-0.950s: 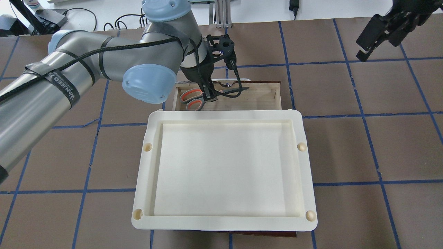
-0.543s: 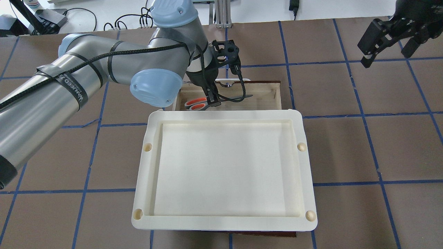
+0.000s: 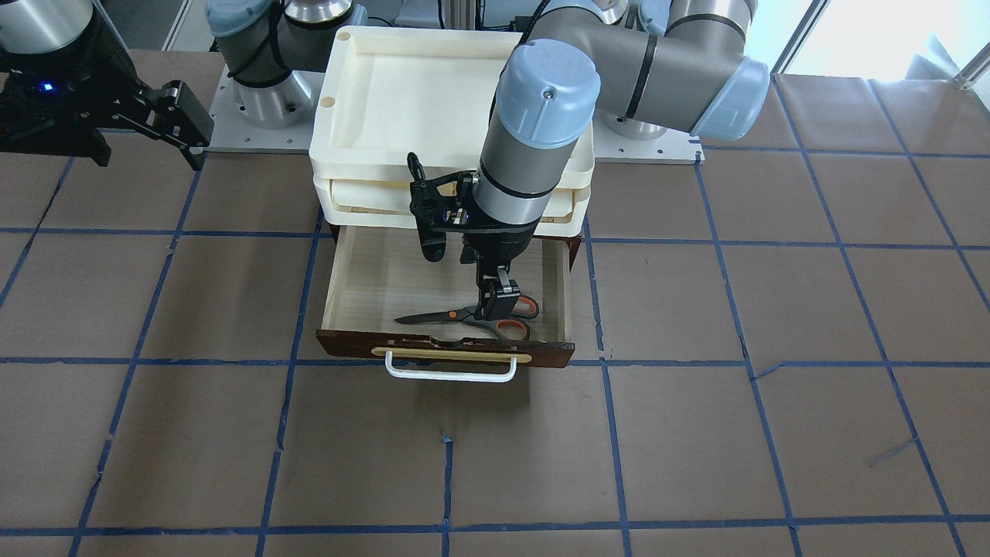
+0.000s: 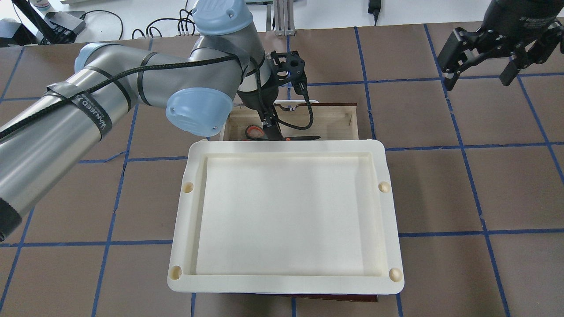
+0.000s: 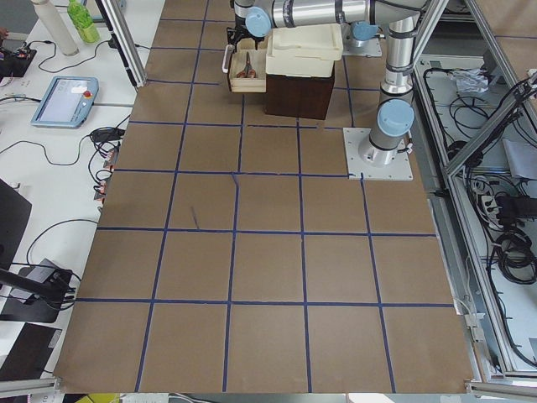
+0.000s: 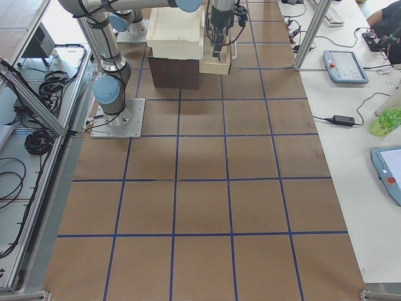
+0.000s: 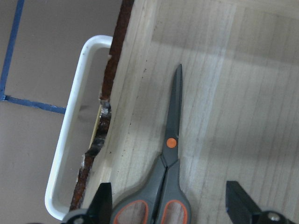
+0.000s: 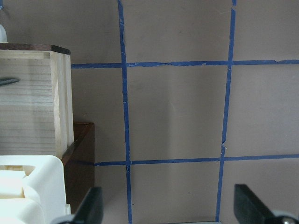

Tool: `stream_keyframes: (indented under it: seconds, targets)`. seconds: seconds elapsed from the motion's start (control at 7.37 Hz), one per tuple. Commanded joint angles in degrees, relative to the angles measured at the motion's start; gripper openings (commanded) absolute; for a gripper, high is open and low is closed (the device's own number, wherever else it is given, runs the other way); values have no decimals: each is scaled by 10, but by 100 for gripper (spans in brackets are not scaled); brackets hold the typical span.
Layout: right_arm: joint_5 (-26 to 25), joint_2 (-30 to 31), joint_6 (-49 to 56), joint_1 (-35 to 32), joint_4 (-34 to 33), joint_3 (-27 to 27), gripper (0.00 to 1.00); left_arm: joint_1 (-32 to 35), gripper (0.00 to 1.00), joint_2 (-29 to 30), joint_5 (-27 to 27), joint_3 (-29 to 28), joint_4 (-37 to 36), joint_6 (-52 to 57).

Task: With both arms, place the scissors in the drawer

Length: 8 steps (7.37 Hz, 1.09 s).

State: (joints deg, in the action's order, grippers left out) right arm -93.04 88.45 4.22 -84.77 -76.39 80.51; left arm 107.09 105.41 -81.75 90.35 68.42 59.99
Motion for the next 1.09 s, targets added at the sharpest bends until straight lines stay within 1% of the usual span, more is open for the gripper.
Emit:
stream_keyframes:
  seconds: [0.0, 0.27, 0.41, 0.54, 0.68, 0.81, 0.95]
  targets:
    - [-4, 0, -13, -7, 0, 1, 100, -29, 87, -20, -6, -30, 41, -7]
    - [1, 0, -14, -7, 1, 1, 100, -107, 87, -65, -9, -35, 130, -8]
    - [7, 1, -12, -10, 1, -3, 100, -130, 87, -84, -38, -35, 144, -8]
    - [7, 1, -10, -13, 1, -4, 100, -150, 87, -99, -58, -36, 155, -32]
    - [11, 1, -6, -13, 1, -2, 100, -177, 87, -126, -58, -29, 170, -85]
    - [35, 1, 17, -13, 2, -2, 100, -180, 87, -151, -60, -19, 179, -159]
    - [42, 1, 22, -13, 2, -1, 100, -181, 87, -162, -78, -18, 191, -262]
